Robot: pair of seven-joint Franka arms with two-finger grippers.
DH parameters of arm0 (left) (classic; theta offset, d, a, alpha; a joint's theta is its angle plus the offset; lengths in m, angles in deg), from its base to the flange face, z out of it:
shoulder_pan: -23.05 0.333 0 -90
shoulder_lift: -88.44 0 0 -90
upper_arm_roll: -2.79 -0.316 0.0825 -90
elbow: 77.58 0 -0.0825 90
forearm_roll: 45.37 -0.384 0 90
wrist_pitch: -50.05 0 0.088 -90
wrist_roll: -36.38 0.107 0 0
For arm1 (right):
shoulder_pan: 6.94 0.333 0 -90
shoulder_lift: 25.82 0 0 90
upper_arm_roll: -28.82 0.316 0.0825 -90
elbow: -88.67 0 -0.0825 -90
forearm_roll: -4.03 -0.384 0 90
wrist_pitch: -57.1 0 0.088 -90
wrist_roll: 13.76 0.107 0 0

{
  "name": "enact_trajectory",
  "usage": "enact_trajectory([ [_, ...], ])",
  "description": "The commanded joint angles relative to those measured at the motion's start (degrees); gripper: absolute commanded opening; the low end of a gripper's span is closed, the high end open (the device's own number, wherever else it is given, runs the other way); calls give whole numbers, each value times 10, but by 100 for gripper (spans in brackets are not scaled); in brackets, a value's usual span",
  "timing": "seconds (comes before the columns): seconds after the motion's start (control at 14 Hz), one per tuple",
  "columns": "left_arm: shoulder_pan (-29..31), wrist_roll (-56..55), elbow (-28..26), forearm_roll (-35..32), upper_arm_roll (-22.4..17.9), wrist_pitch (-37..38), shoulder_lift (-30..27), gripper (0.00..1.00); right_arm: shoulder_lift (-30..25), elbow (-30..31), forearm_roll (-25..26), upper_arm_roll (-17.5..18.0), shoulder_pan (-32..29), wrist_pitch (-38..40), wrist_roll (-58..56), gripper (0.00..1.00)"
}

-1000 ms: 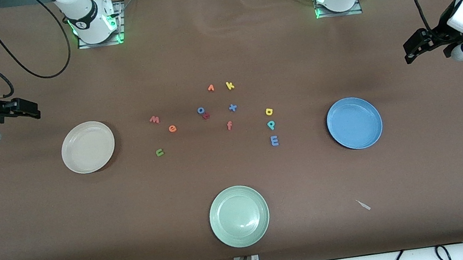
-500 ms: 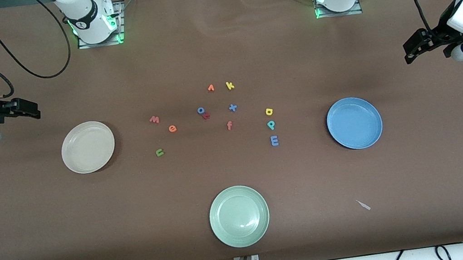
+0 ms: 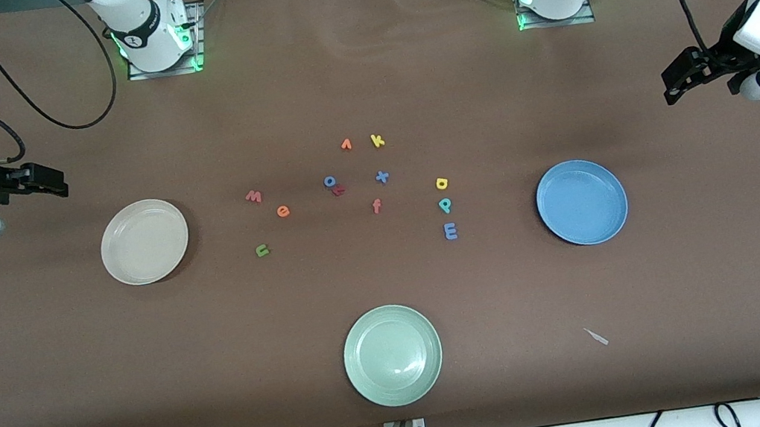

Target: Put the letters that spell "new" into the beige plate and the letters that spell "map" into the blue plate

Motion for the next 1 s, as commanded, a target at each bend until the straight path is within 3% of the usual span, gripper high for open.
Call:
enact_trajectory([
  [0.0, 3, 9, 15, 12, 3, 13, 6, 100, 9, 2, -8, 5, 18, -18, -3, 100],
  [0.43, 3, 9, 14, 11, 3, 13, 6, 100, 52, 3, -14, 8, 69, -76, 6, 100],
  [0.93, 3, 9, 14, 11, 3, 13, 6, 100, 154, 8, -15, 8, 136, -183, 22, 100],
])
